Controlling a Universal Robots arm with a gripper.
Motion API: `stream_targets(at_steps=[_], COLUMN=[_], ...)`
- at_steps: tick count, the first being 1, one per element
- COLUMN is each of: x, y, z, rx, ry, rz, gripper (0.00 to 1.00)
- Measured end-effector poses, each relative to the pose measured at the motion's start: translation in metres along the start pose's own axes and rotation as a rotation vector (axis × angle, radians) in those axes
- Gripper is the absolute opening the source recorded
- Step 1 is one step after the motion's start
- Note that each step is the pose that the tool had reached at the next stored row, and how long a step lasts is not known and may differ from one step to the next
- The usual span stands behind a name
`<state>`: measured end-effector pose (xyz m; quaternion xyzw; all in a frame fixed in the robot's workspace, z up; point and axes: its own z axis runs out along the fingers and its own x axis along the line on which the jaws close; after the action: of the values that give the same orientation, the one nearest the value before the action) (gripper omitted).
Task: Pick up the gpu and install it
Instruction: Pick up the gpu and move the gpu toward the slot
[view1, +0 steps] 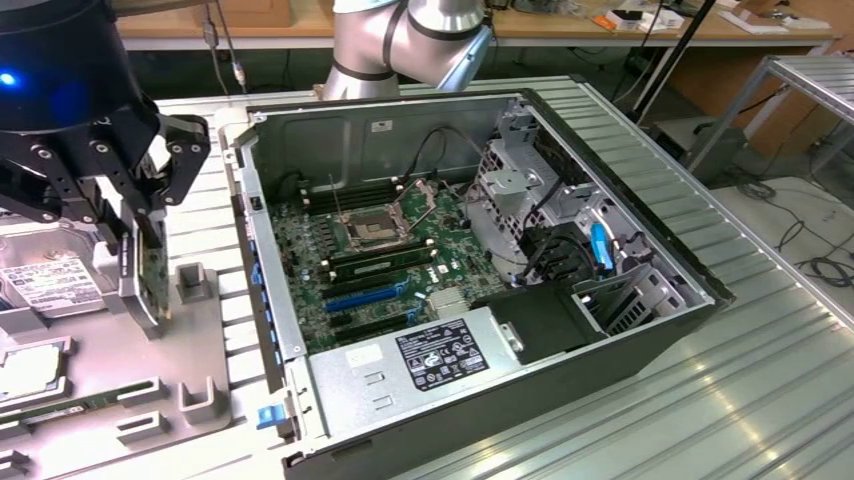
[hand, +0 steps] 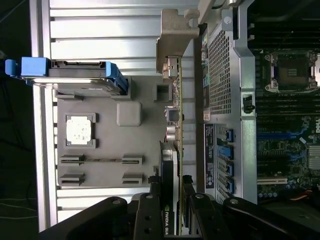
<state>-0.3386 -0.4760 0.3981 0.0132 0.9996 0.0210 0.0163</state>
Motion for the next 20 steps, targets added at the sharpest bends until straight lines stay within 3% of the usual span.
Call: stream_targets(at_steps=[20], x=[0.000], y=[0.0006], z=[-0.0141], rx=[0.0000], ry=[0.0000], rz=[0.000], gripper=[0.27])
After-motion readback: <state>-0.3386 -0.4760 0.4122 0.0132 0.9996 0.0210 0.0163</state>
